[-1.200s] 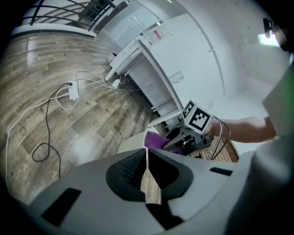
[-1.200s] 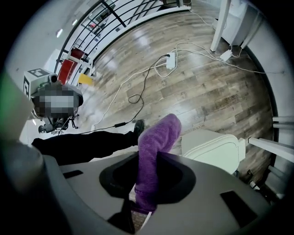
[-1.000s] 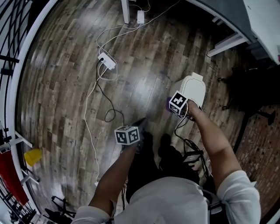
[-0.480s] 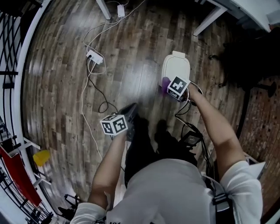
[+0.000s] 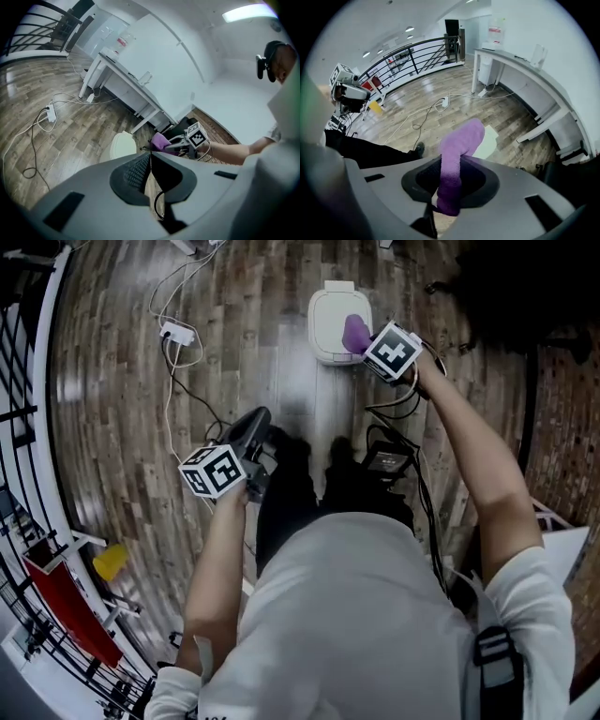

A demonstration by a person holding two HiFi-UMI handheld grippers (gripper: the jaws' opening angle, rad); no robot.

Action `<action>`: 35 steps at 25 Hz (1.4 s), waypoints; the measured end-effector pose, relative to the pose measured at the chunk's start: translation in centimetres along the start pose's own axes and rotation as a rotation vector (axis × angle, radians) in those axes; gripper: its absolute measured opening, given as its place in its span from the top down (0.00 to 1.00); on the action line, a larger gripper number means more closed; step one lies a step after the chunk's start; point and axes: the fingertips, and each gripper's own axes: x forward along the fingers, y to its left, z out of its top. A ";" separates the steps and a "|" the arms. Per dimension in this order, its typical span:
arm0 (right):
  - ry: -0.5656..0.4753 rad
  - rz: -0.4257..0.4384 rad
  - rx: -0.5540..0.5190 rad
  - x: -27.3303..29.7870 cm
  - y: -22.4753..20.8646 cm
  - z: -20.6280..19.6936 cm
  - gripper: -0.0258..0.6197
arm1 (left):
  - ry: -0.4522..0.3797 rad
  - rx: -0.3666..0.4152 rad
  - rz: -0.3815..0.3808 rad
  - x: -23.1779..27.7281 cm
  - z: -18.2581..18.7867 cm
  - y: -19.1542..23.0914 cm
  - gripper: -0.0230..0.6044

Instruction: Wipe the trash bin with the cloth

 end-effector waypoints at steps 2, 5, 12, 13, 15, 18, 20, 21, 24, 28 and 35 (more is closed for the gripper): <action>-0.056 -0.058 0.012 -1.0 -0.9 -0.9 0.81 | 0.000 0.009 -0.001 -0.1 -0.4 -0.9 0.96; -0.135 -0.118 0.044 -3.2 -2.1 -1.7 0.81 | -0.004 0.023 -0.012 0.3 -0.6 -2.6 0.96; -0.311 -0.197 0.153 -10.4 -3.2 -3.4 0.81 | -0.033 0.082 -0.066 1.0 -0.4 -7.9 0.96; -0.333 -0.209 0.166 -11.3 -3.2 -3.6 0.81 | -0.038 0.091 -0.072 0.8 -0.3 -8.4 0.96; -0.379 -0.233 0.196 -13.1 -3.0 -3.6 0.81 | -0.048 0.108 -0.085 0.4 0.2 -9.2 0.96; -0.451 -0.266 0.246 -15.7 -2.3 -3.7 0.81 | -0.060 0.137 -0.103 -0.7 1.0 -10.3 0.96; -0.501 -0.286 0.283 -17.4 -1.8 -3.9 0.81 | -0.067 0.160 -0.116 -1.4 1.4 -11.0 0.96; -0.524 -0.297 0.301 -18.3 -1.4 -4.0 0.81 | -0.071 0.173 -0.124 -1.8 1.7 -11.4 0.96; -0.575 -0.334 0.346 -20.7 0.3 -4.5 0.81 | -0.070 0.212 -0.152 -3.4 2.1 -12.5 0.96; -0.637 -0.369 0.414 -23.3 3.0 -5.0 0.81 | -0.076 0.232 -0.193 -6.3 2.3 -12.9 0.96; -0.719 -0.446 0.486 -28.1 8.2 -5.4 0.81 | -0.088 0.222 -0.264 -10.6 2.2 -13.2 0.96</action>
